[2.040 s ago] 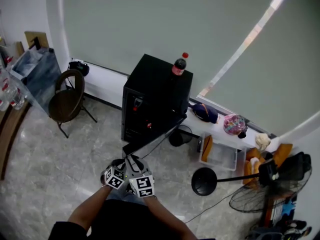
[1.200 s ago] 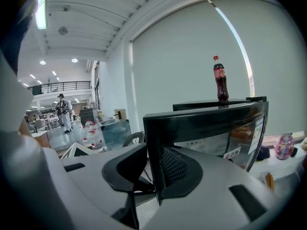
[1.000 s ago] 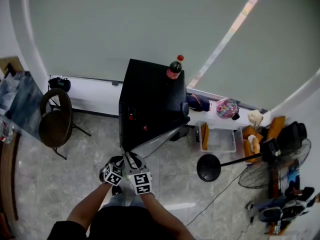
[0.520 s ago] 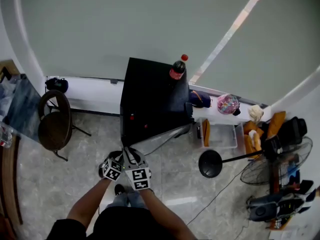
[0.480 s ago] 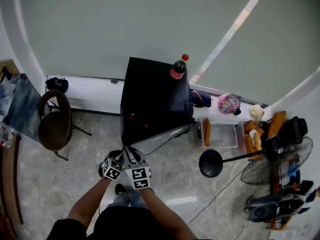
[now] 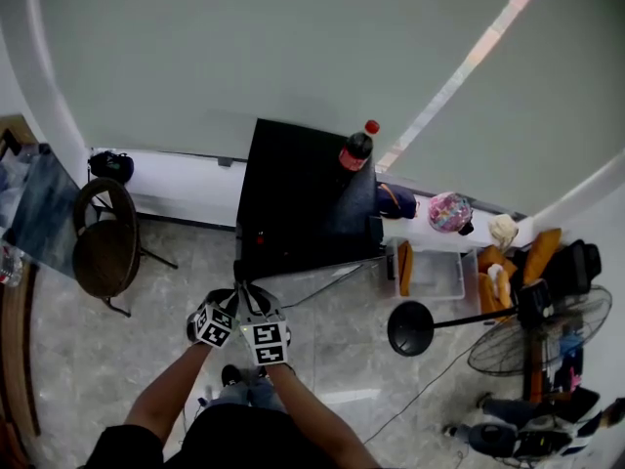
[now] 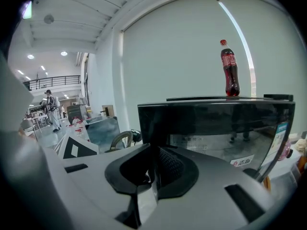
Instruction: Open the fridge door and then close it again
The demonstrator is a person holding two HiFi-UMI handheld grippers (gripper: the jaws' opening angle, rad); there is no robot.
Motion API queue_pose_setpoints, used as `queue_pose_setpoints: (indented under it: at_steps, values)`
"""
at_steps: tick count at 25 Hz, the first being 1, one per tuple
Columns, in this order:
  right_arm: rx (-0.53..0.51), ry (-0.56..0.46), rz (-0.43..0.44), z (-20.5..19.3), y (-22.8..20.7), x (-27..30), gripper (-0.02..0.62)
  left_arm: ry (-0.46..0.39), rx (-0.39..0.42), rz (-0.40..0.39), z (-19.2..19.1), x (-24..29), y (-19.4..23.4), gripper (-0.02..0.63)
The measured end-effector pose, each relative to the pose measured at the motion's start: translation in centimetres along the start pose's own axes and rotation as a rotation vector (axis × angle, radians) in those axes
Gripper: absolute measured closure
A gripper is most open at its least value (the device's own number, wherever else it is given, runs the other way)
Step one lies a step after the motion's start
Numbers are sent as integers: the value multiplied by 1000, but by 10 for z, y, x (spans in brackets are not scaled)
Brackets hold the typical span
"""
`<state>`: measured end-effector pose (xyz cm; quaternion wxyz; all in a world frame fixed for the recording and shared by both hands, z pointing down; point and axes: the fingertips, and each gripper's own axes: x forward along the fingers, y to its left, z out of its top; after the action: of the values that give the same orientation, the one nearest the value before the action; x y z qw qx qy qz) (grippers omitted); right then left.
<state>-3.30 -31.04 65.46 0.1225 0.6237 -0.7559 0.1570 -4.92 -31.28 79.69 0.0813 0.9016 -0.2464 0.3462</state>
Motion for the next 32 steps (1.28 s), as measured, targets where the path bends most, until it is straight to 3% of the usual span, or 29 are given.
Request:
queue_pose_setpoints:
  at_steps: [6,15,32]
  values:
    - [-5,25,-2,1,-7,25,549,13,68,8,9,12,20,578]
    - [13,44,-21,9,-19,57,554,-10,11,8,26,31,49,578]
    - [4,91,-52,10,-38,72,583,-33,12,25,39,44,65,578]
